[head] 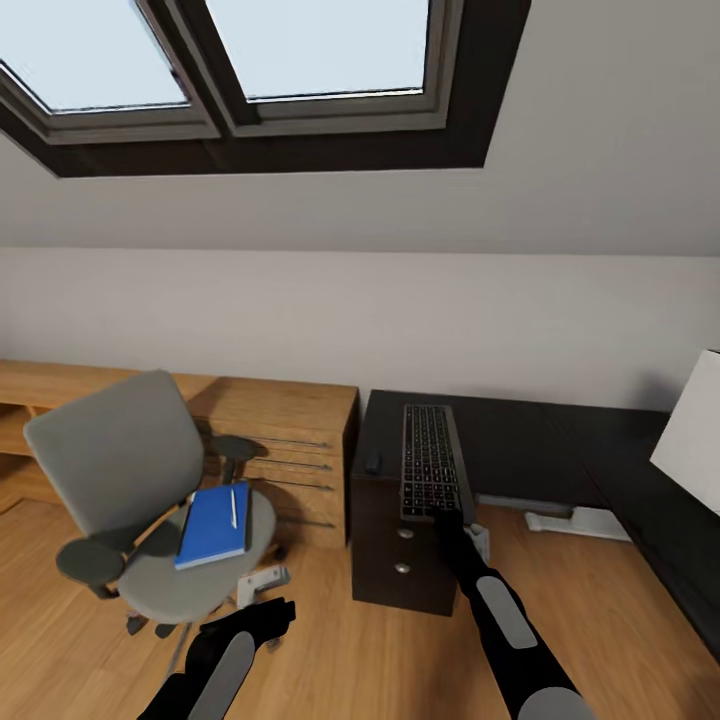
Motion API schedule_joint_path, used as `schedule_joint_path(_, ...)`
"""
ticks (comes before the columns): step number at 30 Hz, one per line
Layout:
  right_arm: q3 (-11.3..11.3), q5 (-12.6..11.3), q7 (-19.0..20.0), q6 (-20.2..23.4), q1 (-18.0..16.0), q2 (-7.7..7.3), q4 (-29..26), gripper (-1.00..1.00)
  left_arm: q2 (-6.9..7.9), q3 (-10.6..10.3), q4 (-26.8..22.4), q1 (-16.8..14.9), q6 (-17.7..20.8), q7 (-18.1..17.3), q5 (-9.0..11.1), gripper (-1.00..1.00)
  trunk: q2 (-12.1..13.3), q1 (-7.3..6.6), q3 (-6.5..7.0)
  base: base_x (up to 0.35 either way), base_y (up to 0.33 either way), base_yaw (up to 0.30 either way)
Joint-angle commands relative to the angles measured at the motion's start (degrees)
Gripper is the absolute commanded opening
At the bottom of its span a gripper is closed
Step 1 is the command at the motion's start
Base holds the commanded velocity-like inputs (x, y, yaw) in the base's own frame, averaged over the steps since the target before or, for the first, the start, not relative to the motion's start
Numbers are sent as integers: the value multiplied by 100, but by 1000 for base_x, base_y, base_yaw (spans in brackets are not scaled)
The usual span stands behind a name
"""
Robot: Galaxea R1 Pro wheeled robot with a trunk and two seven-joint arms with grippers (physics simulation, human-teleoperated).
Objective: In the bedroom, organize the workspace by keeping the computer under the desk, ensuring the monitor is on the desk, placing the keyboard on the desk next to the monitor, placing the mouse on the desk next to the keyboard, moving the folder from the swivel chair onto the desk next to the mouse, stacking the notebook on top of the folder with the pen on top of the notebook, and positioning the swivel chair next to the desk.
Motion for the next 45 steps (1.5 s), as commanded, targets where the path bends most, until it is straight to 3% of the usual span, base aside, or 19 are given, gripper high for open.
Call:
schedule_joint_path(1,-33,-72,43,53,-5,8,-2,-100,2,-9,-6,-5,3,58,60,100,-5,3,-7,245,115,0)
schedule_joint_path(12,-65,-45,24,7,-5,1,18,-100,-6,-21,-212,-5,5,59,60,100,-5,3,-7,52,19,0)
schedule_joint_path(45,-45,-47,25,-340,-5,17,26,-100,-7,-74,-360,-5,12,79,71,100,-1328,728,-600,0,0,0)
